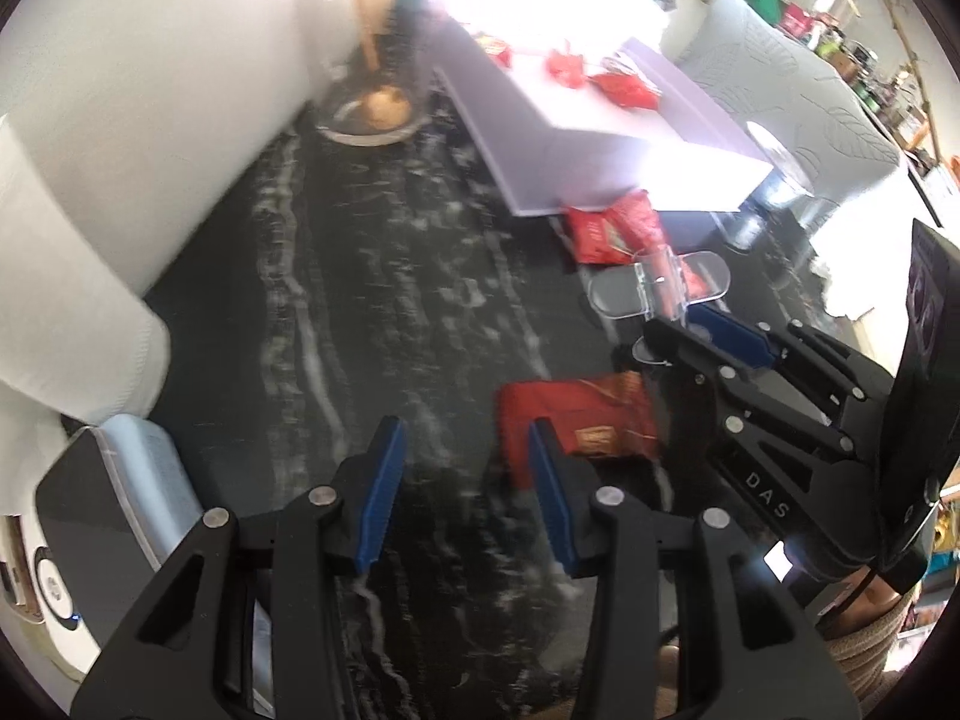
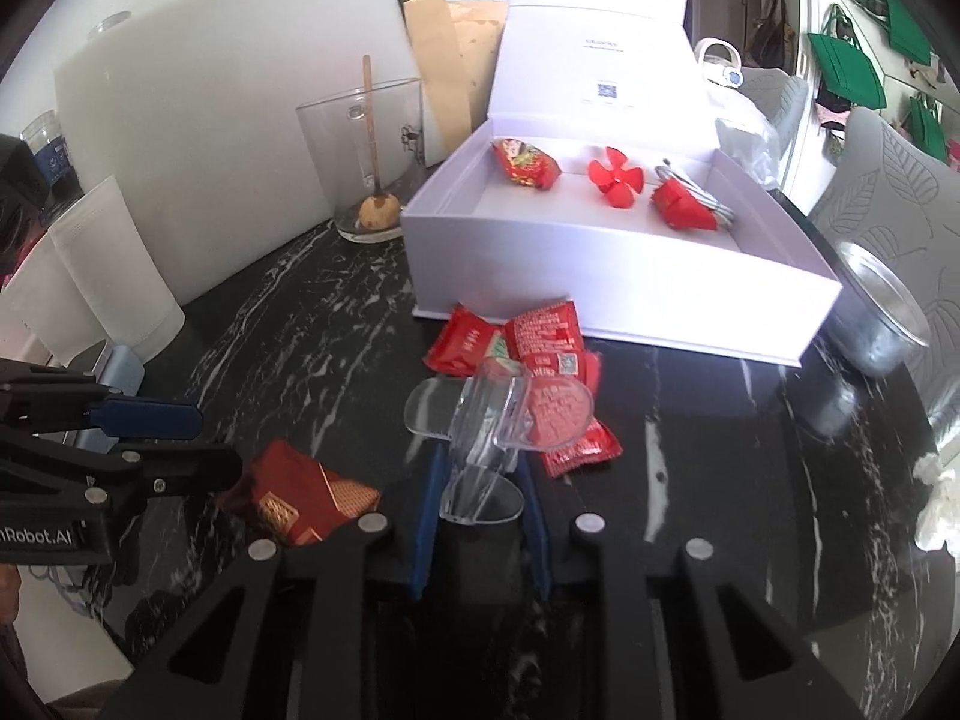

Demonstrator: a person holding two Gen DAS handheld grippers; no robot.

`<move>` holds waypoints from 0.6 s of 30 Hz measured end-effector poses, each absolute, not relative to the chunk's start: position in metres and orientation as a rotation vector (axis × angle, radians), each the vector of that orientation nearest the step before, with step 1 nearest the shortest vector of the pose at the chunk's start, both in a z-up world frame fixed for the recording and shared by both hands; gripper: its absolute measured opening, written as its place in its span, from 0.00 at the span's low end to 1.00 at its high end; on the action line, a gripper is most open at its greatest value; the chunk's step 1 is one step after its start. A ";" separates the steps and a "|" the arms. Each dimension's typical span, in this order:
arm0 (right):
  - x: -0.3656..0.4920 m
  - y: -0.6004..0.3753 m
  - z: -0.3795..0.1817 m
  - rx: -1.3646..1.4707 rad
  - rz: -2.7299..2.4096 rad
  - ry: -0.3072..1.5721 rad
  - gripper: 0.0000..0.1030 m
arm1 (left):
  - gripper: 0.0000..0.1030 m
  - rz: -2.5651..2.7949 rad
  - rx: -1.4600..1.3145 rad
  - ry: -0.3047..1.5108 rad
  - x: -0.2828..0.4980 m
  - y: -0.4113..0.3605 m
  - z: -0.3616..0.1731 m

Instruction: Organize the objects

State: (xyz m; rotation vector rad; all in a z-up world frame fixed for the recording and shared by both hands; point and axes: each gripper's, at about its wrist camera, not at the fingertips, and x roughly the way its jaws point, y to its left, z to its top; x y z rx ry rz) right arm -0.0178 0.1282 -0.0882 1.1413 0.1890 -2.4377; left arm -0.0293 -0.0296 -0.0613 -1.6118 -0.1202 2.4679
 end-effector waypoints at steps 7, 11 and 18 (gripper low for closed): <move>0.000 0.158 -0.084 1.180 -2.450 0.157 0.24 | 0.60 2.390 -1.632 -0.083 -0.030 -0.004 -0.065; 0.012 0.171 -0.083 1.186 -2.443 0.146 0.24 | 0.61 2.364 -1.639 -0.061 -0.030 0.007 -0.066; 0.025 0.190 -0.084 1.195 -2.406 0.068 0.24 | 0.68 2.353 -1.615 -0.035 -0.032 0.016 -0.067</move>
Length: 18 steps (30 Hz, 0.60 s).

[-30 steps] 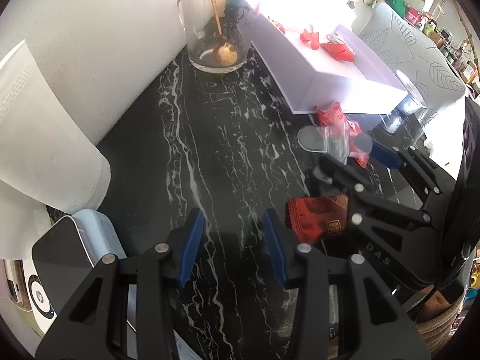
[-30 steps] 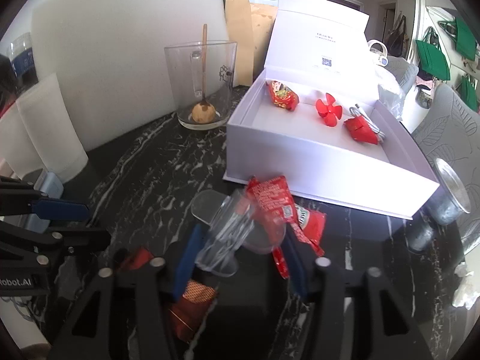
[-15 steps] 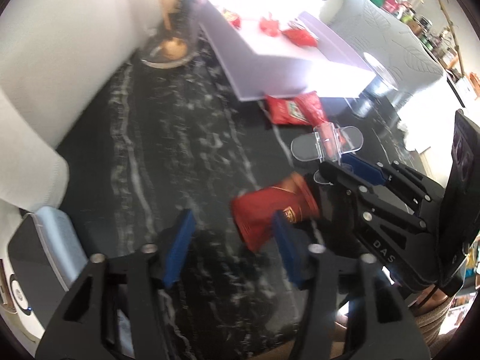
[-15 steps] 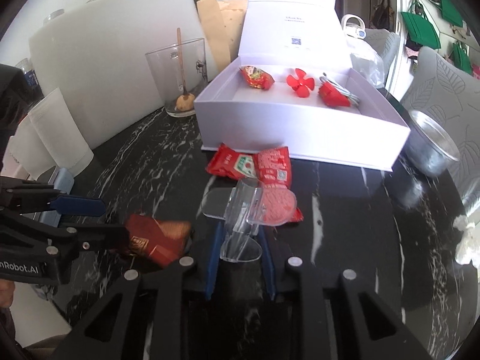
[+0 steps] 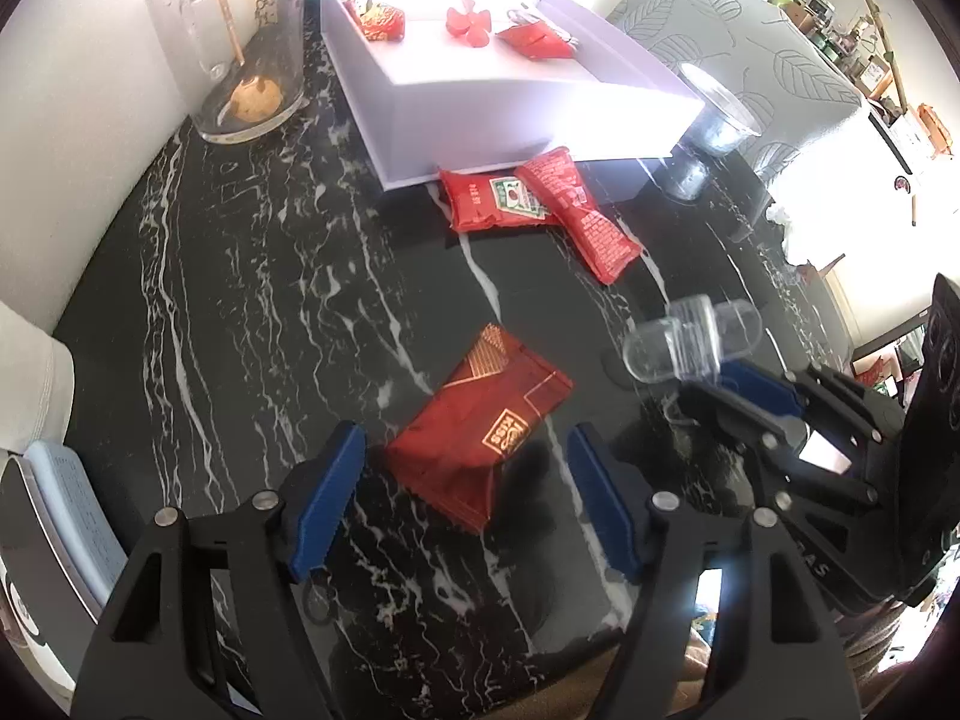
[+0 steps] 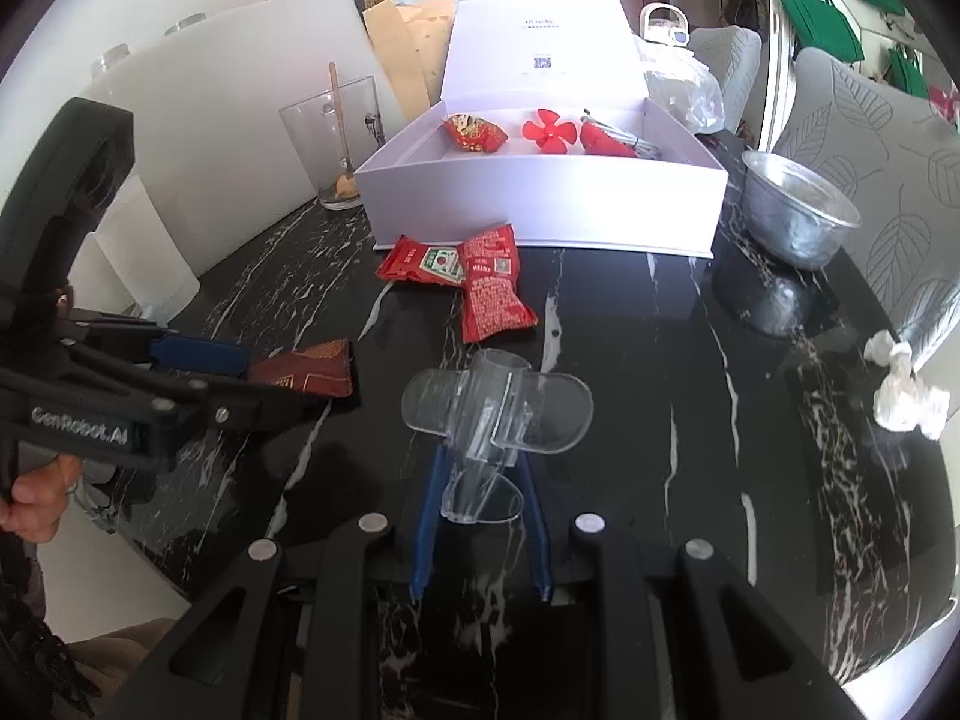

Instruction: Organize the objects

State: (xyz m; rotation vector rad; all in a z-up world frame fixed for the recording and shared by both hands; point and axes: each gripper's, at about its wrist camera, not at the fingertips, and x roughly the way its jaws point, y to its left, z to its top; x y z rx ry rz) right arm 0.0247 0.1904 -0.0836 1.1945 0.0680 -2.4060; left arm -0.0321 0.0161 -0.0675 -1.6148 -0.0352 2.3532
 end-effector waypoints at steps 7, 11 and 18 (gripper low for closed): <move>0.030 0.188 -0.084 1.174 -2.471 0.097 0.36 | 0.68 2.372 -1.562 0.005 -0.033 0.020 -0.069; 0.031 0.188 -0.086 1.162 -2.493 0.077 0.51 | 0.68 2.374 -1.523 -0.013 -0.031 0.018 -0.069; 0.030 0.184 -0.087 1.150 -2.542 0.120 0.51 | 0.55 2.412 -1.482 0.061 -0.027 0.023 -0.070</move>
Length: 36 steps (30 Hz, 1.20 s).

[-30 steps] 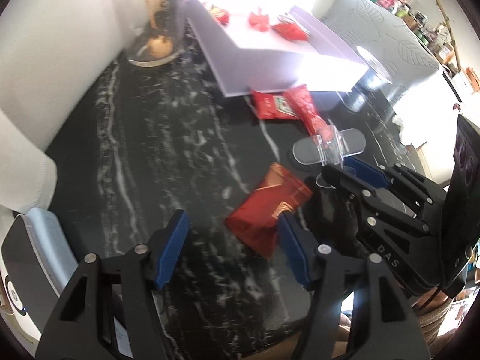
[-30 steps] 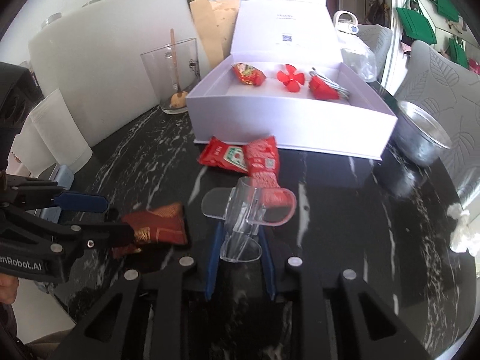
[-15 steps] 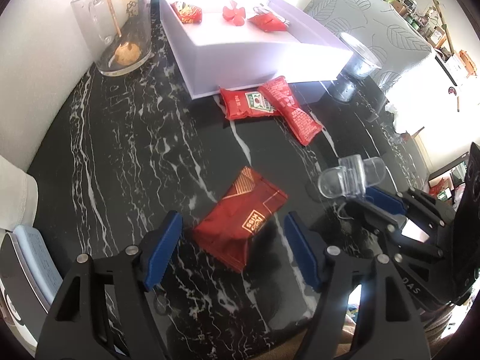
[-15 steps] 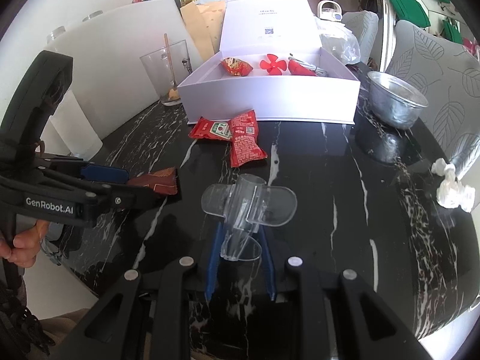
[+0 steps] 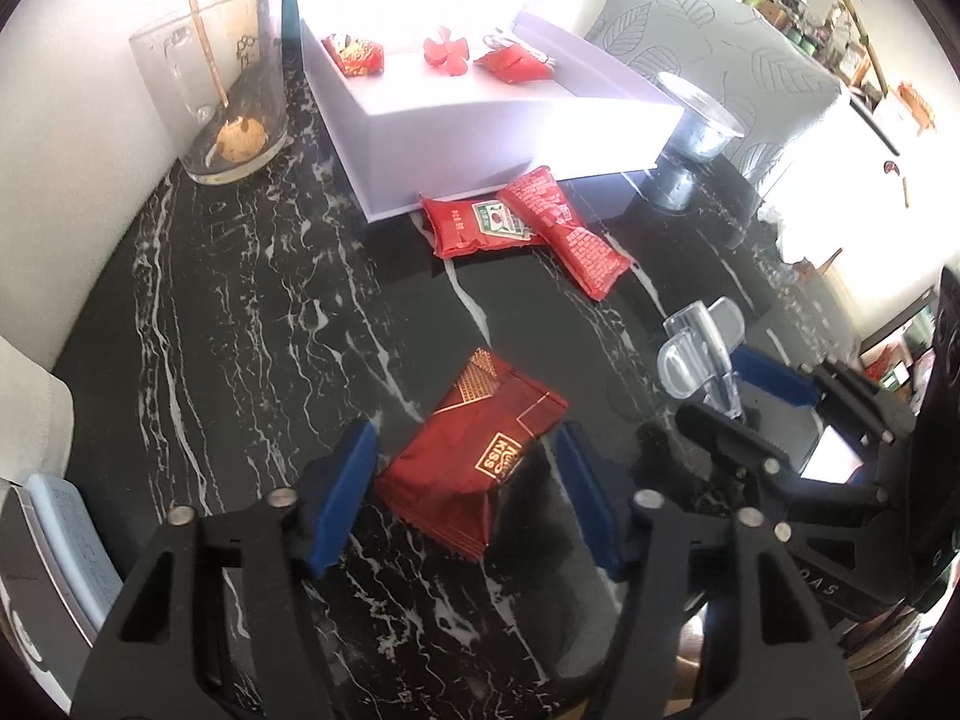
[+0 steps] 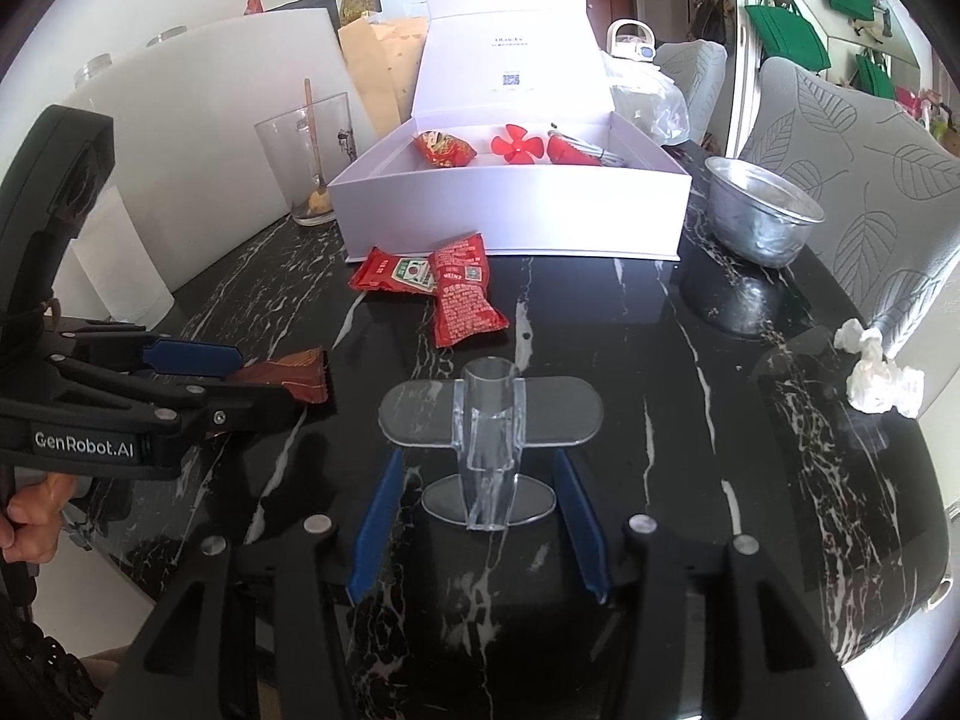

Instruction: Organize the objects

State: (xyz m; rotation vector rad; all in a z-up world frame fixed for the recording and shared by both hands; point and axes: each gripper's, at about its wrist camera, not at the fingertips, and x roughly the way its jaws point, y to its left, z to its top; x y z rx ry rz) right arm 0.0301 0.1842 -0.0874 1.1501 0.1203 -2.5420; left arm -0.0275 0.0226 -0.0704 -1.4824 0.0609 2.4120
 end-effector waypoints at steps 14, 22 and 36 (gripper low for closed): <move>0.028 0.188 -0.086 1.140 -2.528 0.060 0.42 | 0.33 2.447 -1.453 0.190 -0.023 0.030 -0.071; 0.029 0.188 -0.086 1.149 -2.535 0.073 0.42 | 0.33 2.460 -1.453 0.208 -0.024 0.033 -0.071; 0.033 0.177 -0.093 1.089 -2.619 0.198 0.56 | 0.33 2.479 -1.456 0.194 -0.027 0.033 -0.071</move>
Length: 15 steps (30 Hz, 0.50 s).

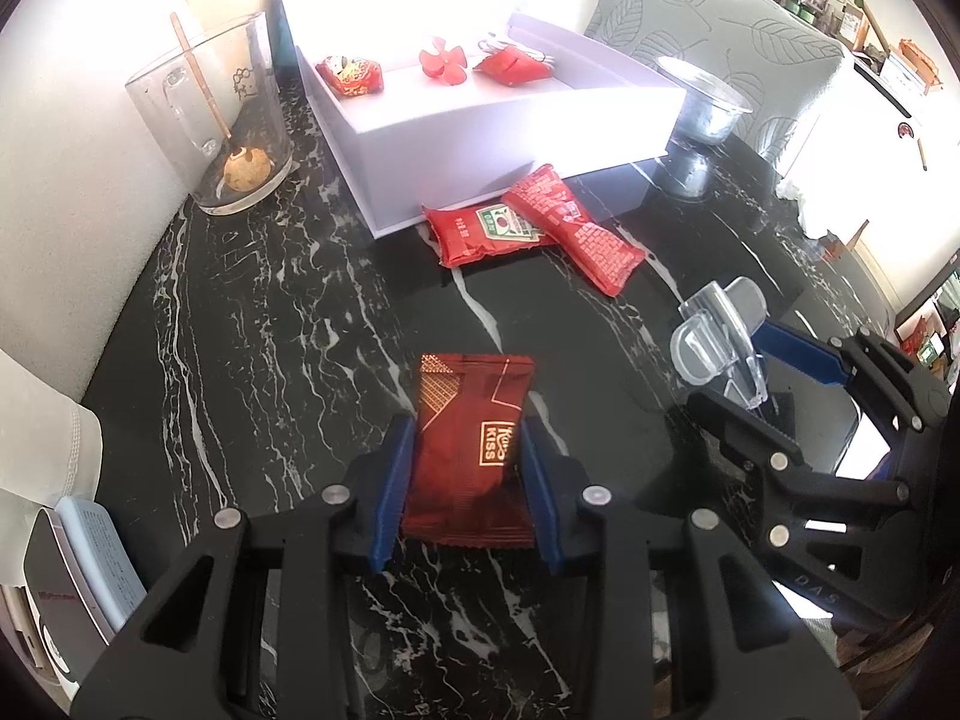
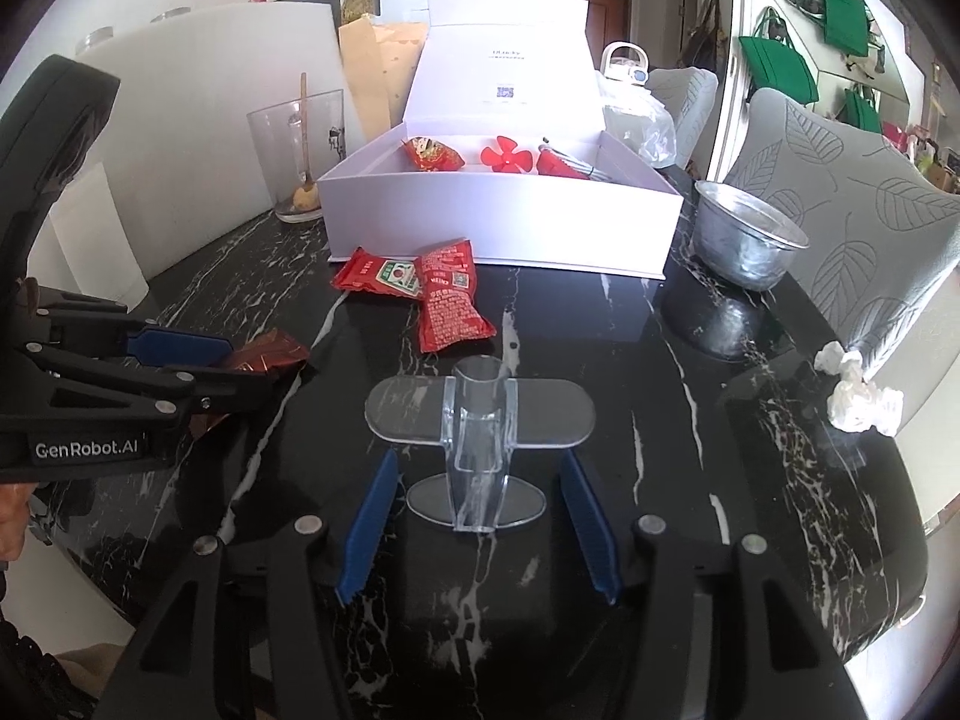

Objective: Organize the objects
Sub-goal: 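Lift the Kiss packet with the left gripper toward the box while the right gripper carries the clear stand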

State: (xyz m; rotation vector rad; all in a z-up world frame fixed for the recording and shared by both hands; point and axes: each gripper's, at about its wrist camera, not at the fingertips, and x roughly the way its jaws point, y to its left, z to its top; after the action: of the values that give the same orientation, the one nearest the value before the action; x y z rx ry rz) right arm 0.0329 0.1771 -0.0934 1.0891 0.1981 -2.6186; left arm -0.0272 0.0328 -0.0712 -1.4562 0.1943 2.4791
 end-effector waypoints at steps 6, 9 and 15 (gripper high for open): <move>0.031 0.178 -0.093 1.088 -2.661 0.171 0.43 | 0.33 2.476 -1.439 0.184 -0.029 0.034 -0.071; 0.029 0.179 -0.091 1.095 -2.649 0.136 0.43 | 0.32 2.470 -1.436 0.168 -0.029 0.032 -0.071; 0.030 0.186 -0.086 1.094 -2.616 0.051 0.42 | 0.32 2.447 -1.477 0.109 -0.036 0.022 -0.069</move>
State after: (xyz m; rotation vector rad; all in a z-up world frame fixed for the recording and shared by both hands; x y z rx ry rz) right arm 0.0296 0.1862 -0.0864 1.0936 0.0514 -2.6161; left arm -0.0355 0.0223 -0.0693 -1.4768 0.1088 2.4472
